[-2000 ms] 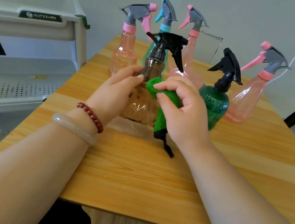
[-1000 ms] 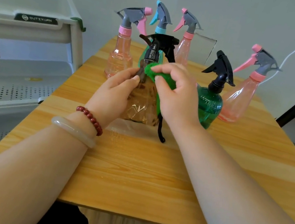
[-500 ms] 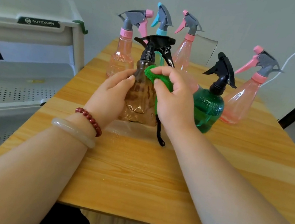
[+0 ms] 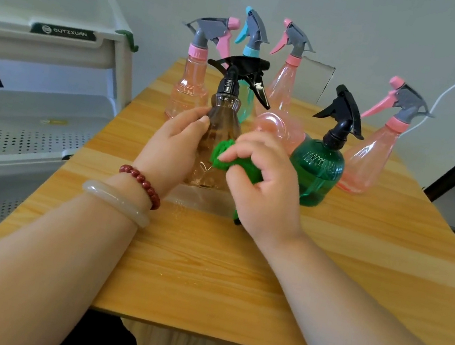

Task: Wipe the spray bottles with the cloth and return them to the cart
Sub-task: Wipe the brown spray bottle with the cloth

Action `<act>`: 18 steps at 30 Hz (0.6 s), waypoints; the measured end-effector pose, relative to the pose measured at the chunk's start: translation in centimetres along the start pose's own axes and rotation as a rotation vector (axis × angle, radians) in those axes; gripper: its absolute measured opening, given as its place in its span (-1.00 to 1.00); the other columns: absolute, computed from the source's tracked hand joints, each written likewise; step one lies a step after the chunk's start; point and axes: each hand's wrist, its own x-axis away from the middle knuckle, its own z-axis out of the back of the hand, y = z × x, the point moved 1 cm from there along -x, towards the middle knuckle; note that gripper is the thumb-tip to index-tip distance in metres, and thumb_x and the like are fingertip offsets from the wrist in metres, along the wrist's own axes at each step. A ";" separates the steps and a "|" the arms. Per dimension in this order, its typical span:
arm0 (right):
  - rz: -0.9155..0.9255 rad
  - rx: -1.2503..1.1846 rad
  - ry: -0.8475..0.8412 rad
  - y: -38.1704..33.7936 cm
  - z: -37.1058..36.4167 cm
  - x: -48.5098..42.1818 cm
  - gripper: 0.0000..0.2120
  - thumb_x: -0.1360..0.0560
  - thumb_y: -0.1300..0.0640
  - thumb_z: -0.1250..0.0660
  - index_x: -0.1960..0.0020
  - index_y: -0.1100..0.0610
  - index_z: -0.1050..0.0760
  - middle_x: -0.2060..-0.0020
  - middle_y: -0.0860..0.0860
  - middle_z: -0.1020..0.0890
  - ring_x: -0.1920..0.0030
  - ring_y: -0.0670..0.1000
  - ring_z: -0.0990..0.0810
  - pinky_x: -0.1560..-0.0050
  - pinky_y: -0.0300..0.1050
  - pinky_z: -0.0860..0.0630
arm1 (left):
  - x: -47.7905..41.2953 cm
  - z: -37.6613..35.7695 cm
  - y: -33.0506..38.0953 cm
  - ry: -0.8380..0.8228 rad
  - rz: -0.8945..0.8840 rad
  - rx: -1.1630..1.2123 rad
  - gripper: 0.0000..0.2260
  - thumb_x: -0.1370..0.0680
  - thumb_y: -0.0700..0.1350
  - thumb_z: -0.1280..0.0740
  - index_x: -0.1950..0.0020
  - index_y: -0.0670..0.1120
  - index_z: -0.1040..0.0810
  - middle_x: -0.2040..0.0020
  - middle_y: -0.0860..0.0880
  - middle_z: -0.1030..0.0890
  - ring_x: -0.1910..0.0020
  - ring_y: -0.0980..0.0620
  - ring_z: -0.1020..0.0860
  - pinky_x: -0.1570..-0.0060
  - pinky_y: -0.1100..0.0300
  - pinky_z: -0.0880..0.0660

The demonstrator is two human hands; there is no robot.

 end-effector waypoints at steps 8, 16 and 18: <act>-0.073 0.026 -0.003 0.2 0.5 -1.2 -0.77 -0.45 0.37 -0.32 0.06 0.09 -0.64 0.05 -0.10 -0.57 -0.07 -0.22 -0.51 -0.17 -0.41 -0.35 | 0.3 -0.4 0.3 -0.040 -0.052 -0.001 -0.76 -0.67 0.04 -0.15 -0.30 0.13 -0.49 -0.05 0.11 -0.63 0.09 0.14 -0.60 0.03 0.14 -0.56; -0.021 0.056 -0.058 0.2 1.3 0.4 -0.78 -0.42 0.36 -0.34 0.10 0.09 -0.65 0.07 -0.13 -0.54 -0.05 -0.21 -0.50 -0.13 -0.41 -0.36 | 0.4 -0.5 0.4 -0.159 -0.092 -0.021 -0.87 -0.63 0.08 -0.24 -0.16 0.19 -0.50 0.08 -0.01 -0.65 0.27 0.08 -0.55 0.24 0.18 -0.49; -0.072 0.053 -0.035 0.1 1.2 -0.4 -0.77 -0.47 0.35 -0.34 0.03 0.06 -0.65 0.04 -0.13 -0.54 -0.07 -0.25 -0.49 -0.14 -0.46 -0.34 | 0.4 -0.6 0.6 -0.125 -0.076 -0.014 -0.85 -0.63 0.06 -0.24 -0.17 0.14 -0.53 0.22 0.02 -0.58 0.43 0.18 -0.42 0.40 0.26 -0.38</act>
